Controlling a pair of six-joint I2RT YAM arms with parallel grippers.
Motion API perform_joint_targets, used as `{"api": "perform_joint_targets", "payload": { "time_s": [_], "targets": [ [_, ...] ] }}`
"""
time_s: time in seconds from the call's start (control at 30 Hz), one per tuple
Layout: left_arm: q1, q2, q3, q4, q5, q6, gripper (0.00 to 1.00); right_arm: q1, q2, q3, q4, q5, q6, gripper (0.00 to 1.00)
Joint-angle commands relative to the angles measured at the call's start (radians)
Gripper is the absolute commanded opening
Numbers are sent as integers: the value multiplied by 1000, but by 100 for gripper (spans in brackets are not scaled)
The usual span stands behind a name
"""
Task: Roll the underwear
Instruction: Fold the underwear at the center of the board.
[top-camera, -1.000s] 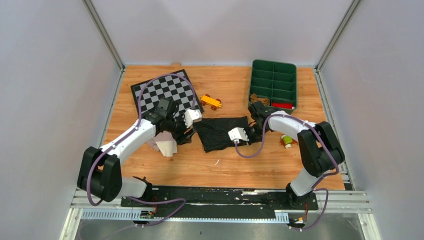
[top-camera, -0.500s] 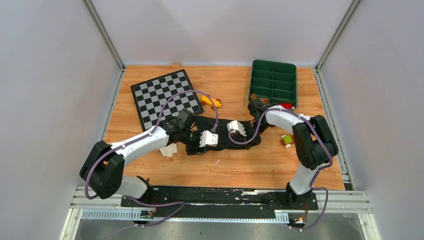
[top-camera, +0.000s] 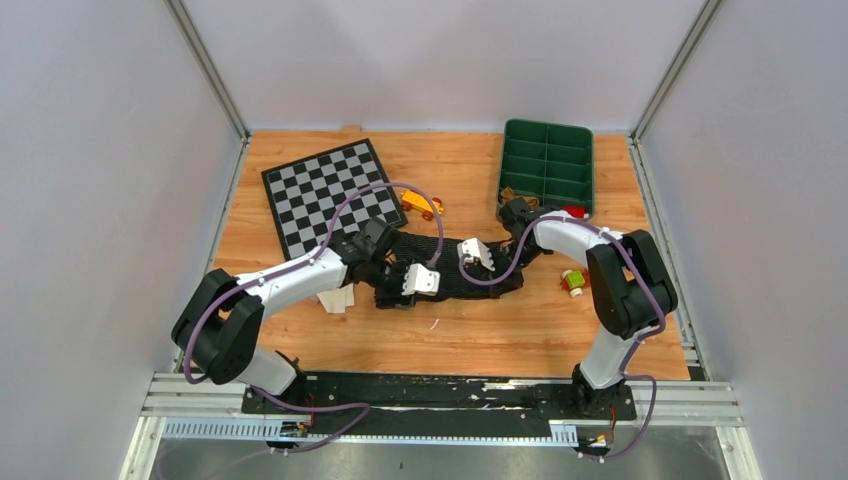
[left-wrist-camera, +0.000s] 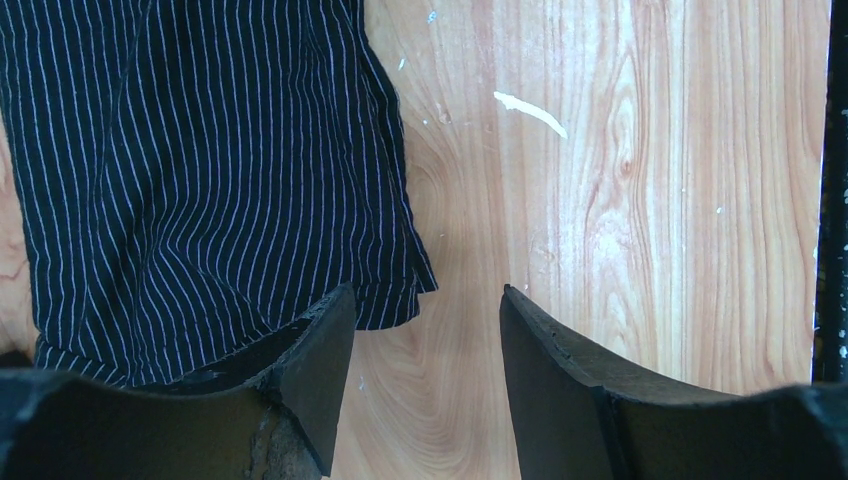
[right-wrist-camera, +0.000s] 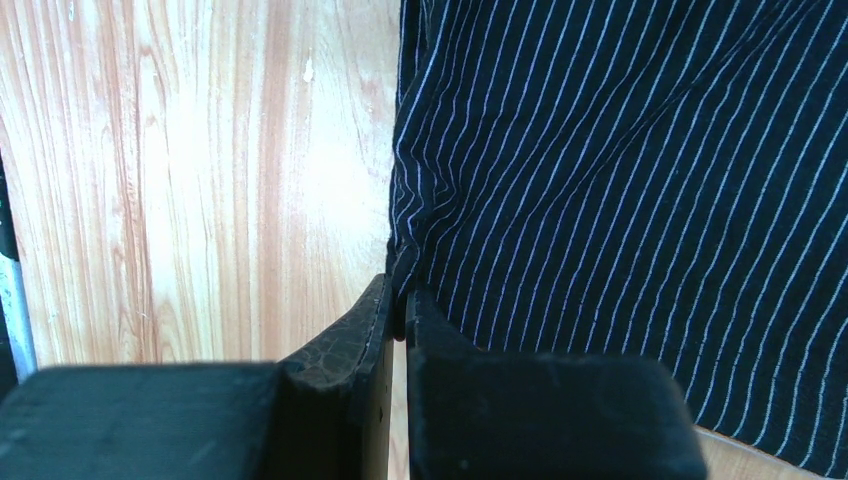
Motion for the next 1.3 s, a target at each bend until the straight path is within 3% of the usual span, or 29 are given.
{"api": "perform_joint_targets", "payload": {
  "time_s": [0.0,0.37,0.73,0.93,1.27],
  "targets": [
    [-6,-30,16,-6,7,29,62,-17,29,-36,-2,-8,34,0],
    [-45,71,74,-22,10,10,56,-18,51,-49,22,-32,68,0],
    [-54,72,70,0,1,52,59,-19,66,-48,39,-45,90,0],
    [-54,97,99,-27,30,55,55,-18,65,-47,39,-46,91,0],
    [-57,88,75,39,-4,110,59,-18,77,-39,33,-44,97,0]
  ]
}}
